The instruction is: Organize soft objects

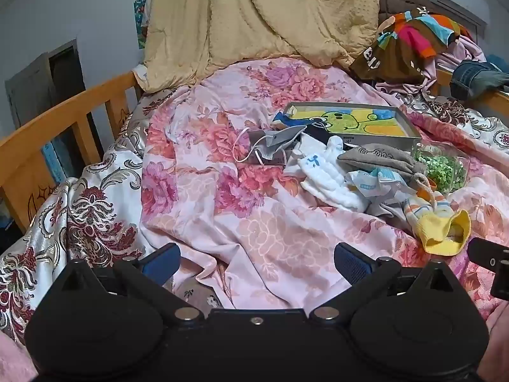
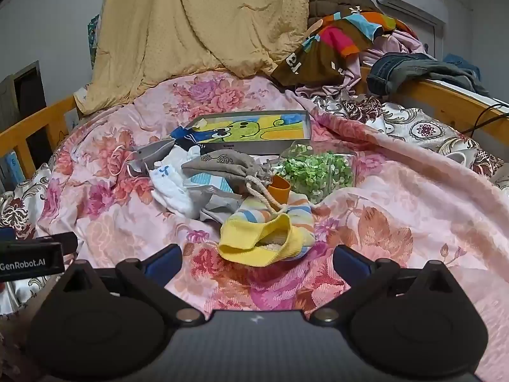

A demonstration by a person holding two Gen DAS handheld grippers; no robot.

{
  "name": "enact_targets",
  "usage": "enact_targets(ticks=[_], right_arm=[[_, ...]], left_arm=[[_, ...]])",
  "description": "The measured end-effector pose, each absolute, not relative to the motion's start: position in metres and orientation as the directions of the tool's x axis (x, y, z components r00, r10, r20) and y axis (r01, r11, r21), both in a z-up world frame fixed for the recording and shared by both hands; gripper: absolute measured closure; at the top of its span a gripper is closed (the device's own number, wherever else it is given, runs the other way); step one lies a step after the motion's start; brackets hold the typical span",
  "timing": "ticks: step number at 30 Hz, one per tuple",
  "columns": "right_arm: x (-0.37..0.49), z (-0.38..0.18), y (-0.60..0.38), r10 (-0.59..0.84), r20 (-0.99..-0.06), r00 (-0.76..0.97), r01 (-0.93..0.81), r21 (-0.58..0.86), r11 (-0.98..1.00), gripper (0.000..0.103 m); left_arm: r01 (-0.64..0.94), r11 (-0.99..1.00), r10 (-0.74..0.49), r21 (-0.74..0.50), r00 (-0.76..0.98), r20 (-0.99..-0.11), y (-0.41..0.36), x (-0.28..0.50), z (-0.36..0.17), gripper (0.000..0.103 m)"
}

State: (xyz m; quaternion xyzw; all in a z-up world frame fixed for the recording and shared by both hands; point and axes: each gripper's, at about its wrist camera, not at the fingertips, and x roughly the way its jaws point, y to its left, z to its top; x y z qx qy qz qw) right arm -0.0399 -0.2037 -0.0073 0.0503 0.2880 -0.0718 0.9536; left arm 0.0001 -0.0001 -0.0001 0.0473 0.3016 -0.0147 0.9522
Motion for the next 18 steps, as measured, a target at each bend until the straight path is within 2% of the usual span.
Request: enact_targets(ticks=[18], right_arm=[[-0.0395,-0.0085,-0.2048,-0.105,-0.556,0.825,0.167,0.062,0.984,0.000]], left_arm=[[0.069,0.995,-0.017,0.072,0.826,-0.563,-0.0016,-0.0019,0.0022,0.001]])
